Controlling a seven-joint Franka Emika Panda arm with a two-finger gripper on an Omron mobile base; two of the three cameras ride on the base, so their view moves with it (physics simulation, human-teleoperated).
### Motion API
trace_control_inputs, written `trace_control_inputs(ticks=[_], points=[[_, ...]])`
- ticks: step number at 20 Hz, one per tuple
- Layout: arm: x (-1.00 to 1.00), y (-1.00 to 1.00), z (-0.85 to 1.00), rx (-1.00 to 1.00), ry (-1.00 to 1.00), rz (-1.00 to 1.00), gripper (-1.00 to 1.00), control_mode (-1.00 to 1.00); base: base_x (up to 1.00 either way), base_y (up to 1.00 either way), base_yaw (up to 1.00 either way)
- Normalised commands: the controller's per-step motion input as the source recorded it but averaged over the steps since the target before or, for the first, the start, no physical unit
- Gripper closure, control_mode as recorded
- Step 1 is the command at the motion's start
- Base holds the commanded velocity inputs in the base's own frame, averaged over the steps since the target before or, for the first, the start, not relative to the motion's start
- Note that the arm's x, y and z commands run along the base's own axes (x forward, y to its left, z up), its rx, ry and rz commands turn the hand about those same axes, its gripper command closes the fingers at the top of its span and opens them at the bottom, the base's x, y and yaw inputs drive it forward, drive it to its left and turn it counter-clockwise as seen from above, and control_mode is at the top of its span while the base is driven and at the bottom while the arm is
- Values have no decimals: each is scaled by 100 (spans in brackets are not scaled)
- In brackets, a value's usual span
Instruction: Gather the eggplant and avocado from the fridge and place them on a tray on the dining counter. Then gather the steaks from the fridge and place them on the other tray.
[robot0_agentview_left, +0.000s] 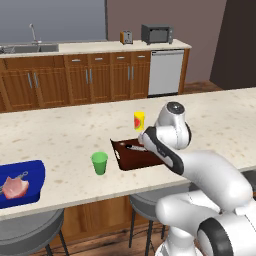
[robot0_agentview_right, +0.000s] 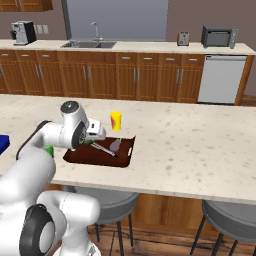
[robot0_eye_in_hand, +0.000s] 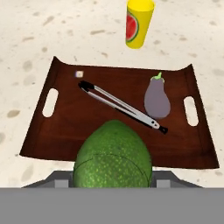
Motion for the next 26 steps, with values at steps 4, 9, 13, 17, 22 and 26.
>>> trace_control_inputs(ticks=[4,9,13,17,22,26], points=[[36,10,-38,0,0,0,100,-100,0,0,0],[34,1,-37,0,0,0,100,-100,0,0,0],[29,1,-31,0,1,0,100,-100,0,0,0],[29,1,-33,0,0,0,100,-100,0,0,0],[29,1,-29,0,0,0,100,-100,0,0,0],[25,4,-26,0,0,0,100,-100,0,0,0]])
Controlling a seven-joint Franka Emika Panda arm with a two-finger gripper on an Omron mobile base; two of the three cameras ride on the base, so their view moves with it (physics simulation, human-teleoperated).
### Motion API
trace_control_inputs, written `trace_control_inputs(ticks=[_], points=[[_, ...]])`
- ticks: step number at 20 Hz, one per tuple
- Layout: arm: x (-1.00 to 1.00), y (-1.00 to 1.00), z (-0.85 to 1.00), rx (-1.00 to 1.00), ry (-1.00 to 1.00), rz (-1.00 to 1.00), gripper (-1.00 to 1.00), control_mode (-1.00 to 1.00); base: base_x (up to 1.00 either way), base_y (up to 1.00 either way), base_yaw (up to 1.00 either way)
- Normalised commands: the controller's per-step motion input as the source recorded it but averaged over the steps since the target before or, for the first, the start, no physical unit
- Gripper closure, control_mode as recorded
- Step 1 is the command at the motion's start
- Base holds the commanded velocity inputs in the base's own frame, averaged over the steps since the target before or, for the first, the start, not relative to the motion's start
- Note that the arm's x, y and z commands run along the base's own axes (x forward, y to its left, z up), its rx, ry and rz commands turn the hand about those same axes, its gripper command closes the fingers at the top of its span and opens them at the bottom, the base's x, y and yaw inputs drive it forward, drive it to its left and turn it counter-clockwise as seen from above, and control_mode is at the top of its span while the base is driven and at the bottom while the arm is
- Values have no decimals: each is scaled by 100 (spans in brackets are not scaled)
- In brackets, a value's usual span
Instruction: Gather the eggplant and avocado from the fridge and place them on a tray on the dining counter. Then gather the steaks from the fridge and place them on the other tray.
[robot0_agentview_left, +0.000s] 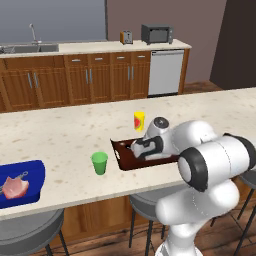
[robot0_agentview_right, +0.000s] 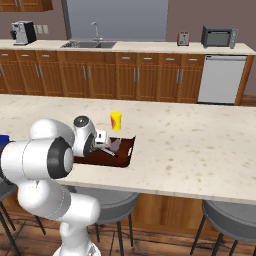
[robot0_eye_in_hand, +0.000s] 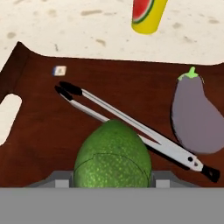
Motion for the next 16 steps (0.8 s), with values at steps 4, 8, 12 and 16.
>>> trace_control_inputs(ticks=[4,8,12,16], points=[[21,8,-20,0,1,0,100,-100,0,0,0],[17,14,-9,0,2,0,-100,-100,0,0,0],[2,0,1,0,0,0,-100,-100,0,0,0],[1,0,27,0,0,0,-100,-100,0,0,0]])
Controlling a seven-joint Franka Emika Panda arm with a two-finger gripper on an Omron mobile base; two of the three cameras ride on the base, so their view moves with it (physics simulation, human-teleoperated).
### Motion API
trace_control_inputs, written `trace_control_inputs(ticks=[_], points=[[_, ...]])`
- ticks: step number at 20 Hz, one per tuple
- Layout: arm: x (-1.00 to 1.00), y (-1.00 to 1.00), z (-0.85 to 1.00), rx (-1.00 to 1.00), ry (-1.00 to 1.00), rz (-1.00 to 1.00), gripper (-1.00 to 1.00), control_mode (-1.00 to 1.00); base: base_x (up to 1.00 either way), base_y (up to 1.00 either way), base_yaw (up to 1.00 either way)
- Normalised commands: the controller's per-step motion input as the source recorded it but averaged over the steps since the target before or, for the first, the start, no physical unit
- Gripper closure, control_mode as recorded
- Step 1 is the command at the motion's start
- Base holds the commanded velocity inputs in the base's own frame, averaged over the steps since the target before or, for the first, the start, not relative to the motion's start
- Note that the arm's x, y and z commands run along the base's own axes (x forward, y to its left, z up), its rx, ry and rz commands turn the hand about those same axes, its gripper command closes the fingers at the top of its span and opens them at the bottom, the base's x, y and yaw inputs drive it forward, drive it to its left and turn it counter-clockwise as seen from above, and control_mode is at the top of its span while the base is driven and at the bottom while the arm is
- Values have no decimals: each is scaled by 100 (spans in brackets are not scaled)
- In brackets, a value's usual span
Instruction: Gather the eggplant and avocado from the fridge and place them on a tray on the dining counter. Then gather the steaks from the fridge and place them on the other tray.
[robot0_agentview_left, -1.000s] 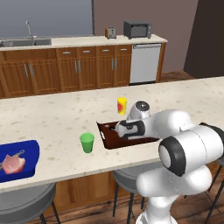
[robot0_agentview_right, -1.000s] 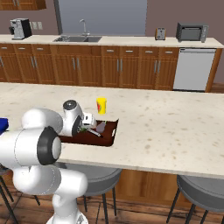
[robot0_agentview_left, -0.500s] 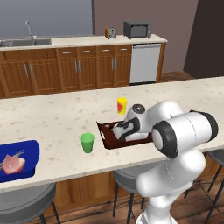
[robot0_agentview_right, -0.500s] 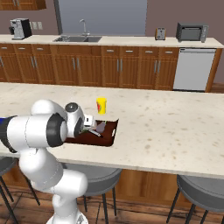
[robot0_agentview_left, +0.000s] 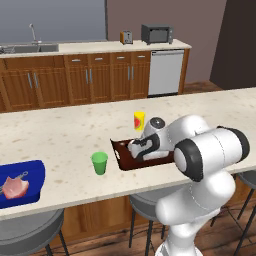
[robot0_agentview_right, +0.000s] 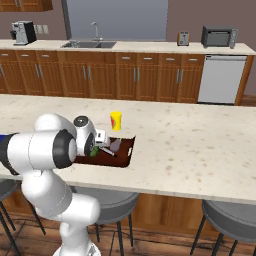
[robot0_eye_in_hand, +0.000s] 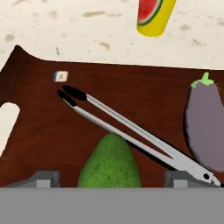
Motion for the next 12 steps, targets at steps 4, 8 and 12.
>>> trace_control_inputs(ticks=[4,8,12], points=[[-2,0,54,0,0,0,-100,-100,0,0,0],[-35,-7,75,0,0,0,-100,-100,0,0,0],[-81,-19,78,0,0,0,-100,-100,0,0,0]])
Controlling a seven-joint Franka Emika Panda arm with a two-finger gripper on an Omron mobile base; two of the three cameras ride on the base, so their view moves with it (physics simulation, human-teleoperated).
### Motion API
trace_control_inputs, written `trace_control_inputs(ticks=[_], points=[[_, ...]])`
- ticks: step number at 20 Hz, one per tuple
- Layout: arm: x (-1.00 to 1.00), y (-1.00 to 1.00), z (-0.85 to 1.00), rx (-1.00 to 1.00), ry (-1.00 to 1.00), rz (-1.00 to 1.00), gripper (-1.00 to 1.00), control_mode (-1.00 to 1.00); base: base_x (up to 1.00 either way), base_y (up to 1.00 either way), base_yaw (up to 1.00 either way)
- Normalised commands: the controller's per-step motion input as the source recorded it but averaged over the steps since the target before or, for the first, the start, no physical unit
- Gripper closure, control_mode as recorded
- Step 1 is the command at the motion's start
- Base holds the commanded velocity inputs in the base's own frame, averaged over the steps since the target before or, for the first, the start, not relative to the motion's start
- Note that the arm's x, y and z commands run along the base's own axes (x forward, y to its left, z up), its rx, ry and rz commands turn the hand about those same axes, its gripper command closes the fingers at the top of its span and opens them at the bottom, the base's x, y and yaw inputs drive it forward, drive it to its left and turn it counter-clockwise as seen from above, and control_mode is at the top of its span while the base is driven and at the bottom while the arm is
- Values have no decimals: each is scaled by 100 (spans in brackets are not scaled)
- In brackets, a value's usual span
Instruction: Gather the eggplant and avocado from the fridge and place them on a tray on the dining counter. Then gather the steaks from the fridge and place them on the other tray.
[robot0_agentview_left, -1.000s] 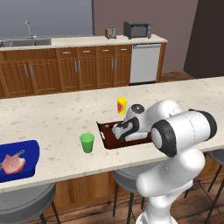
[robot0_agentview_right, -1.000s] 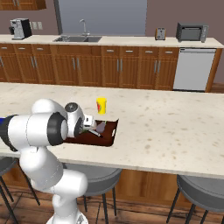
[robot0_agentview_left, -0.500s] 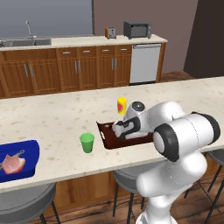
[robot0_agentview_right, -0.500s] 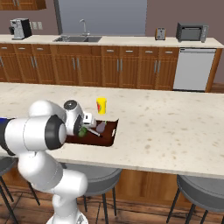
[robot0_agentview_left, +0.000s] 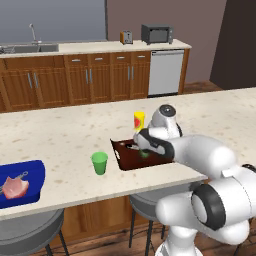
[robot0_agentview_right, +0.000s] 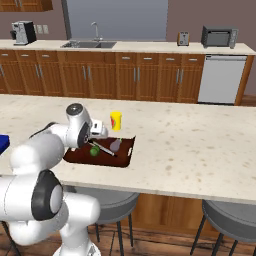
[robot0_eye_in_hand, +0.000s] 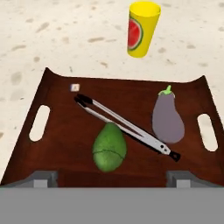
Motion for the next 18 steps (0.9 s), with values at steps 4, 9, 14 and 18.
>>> trace_control_inputs(ticks=[4,9,14,18], points=[[-85,-19,84,0,3,0,-100,-100,0,0,0],[-82,-2,85,0,3,0,-100,-100,0,0,0],[-76,0,88,0,4,0,-100,-100,0,0,0],[-81,0,84,0,5,0,-100,-100,0,0,0]])
